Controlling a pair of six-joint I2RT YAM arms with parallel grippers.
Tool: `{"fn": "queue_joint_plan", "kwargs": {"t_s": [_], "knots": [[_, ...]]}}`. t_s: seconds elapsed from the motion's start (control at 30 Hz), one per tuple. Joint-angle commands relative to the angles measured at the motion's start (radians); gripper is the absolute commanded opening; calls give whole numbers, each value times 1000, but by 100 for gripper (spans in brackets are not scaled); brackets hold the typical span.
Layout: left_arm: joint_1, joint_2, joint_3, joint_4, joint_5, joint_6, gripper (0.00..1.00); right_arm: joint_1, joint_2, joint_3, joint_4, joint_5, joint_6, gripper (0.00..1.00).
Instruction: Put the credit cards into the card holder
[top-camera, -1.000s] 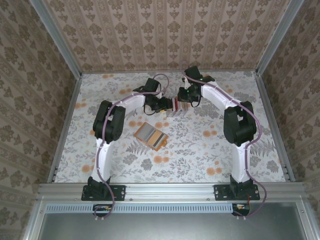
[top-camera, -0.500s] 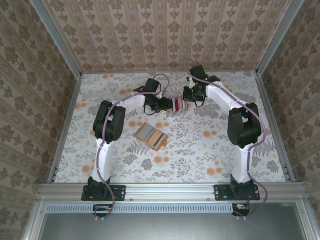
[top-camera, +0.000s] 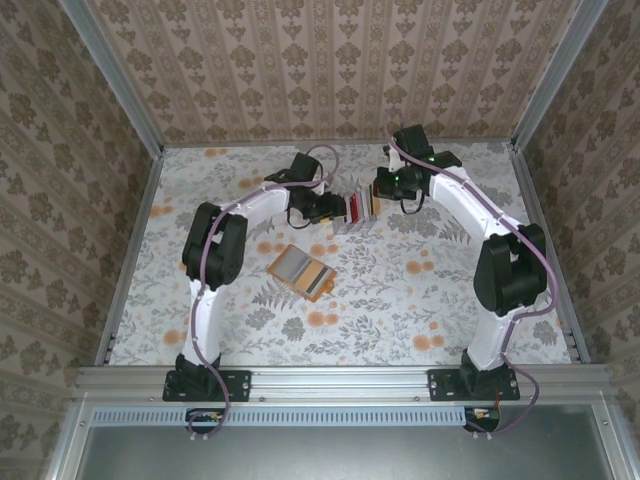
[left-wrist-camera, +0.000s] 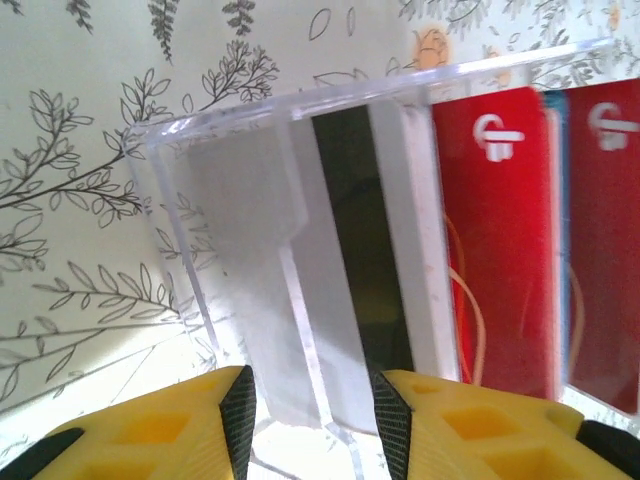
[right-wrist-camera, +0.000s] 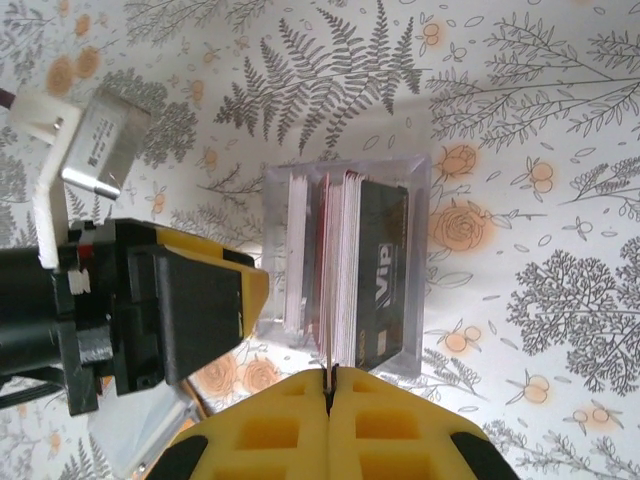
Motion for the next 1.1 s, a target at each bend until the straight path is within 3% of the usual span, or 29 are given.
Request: {"fn": "queue_joint_plan", "kwargs": {"t_s": [0.0, 0.13, 0.33, 0.47, 0.7, 0.87, 1.07], "knots": [[15, -99, -8, -57, -25, 48, 47, 2, -86, -47, -1, -48, 4, 4], [40, -192, -111, -18, -59, 56, 46, 37, -164, -119, 1, -79, 8, 4], [118, -227, -199, -41, -51, 116, 46, 202, -236, -245, 44, -180, 31, 4], [158, -189, -206, -72, -16, 155, 44, 338, -198, -303, 70, -258, 50, 4], [181, -106, -151, -111, 23, 193, 44, 553, -43, -290, 52, -184, -9, 3], [182, -54, -97, -158, 47, 222, 44, 587, 56, -241, 7, -194, -31, 3], [179, -36, -109, -156, 58, 222, 43, 562, 130, -178, -133, -31, -75, 2]]}}
